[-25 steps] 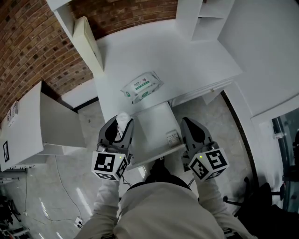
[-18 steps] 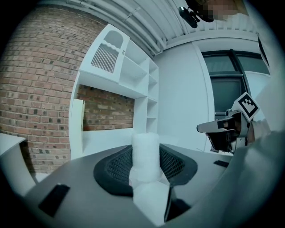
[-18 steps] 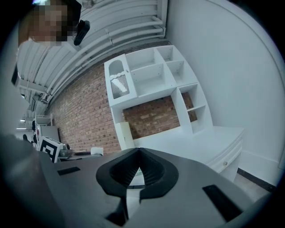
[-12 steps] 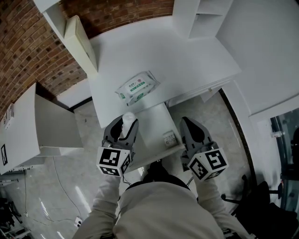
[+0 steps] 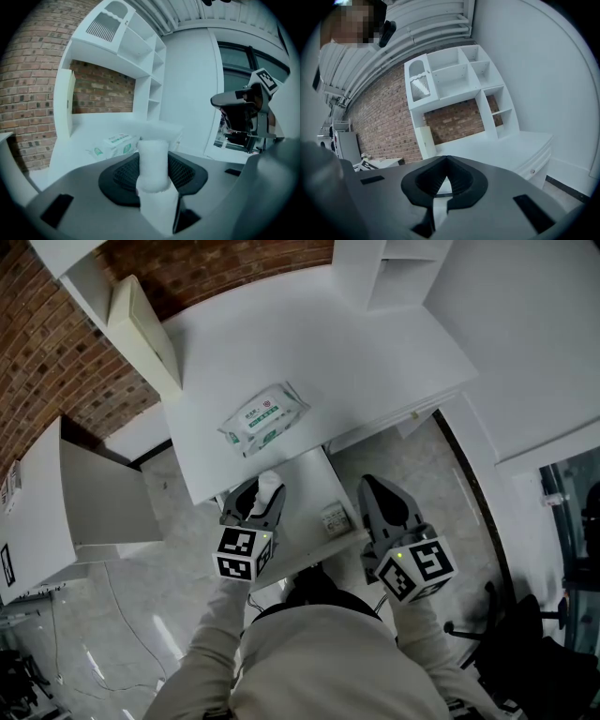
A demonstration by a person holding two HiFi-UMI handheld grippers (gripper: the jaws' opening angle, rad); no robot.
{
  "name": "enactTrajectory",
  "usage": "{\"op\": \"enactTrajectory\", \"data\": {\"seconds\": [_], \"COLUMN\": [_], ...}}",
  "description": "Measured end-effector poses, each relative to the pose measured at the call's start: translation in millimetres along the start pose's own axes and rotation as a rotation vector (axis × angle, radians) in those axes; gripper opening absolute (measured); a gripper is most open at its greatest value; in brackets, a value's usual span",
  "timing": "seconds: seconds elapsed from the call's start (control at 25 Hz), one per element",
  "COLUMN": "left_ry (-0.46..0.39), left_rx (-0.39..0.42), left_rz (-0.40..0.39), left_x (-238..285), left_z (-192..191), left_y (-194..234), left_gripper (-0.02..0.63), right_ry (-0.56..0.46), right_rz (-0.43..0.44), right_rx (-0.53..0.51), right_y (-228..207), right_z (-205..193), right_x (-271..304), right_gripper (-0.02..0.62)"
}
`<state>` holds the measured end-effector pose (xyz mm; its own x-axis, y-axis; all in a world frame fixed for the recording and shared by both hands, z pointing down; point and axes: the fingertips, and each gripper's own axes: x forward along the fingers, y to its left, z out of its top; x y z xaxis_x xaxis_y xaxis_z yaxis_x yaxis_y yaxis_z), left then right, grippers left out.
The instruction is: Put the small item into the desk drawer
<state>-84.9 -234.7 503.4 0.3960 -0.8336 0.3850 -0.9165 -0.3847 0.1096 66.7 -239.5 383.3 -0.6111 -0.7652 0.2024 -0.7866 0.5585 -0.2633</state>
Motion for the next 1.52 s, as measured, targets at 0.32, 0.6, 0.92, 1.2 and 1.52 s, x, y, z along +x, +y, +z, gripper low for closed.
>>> {"op": "enactTrajectory", "data": {"seconds": [0.32,0.6,0.92,1.2,1.52], "left_ry": [0.186,0.291,0.446,0.567,0.659], "left_rx": [0.005,0.019,0.004,-0.043,-0.056], "left_rz": [-0.044,-0.064,-0.072,-0.084,-0.073], "left_x": [33.1,52.3,67.5,72.6,85.1], "left_z": [-64.3,-104.0,-160.4,-204.2,-234.7], "left_y": [-4.7,-10.7,-16.5,-18.0,-8.1], "left_gripper": [0.186,0.186,0.186,0.186,0.186], "right_ry": [0.015,0.025,0.038,0.055,0.070], "right_rz": [-0.001,-0.008,-0.022,-0.033,-0.035], "right_rx": [-0.003,0.003,0.015,0.021,0.021], "right_y": [-6.4,-10.6,-14.9,-19.2,-22.8], "right_z": [-0.8,-3.8,-11.3,-16.5,-20.5], "right_x": [5.4,4.9,0.4,1.3,4.9], "right_gripper": [0.028,0.028,0.028,0.028,0.028]}}
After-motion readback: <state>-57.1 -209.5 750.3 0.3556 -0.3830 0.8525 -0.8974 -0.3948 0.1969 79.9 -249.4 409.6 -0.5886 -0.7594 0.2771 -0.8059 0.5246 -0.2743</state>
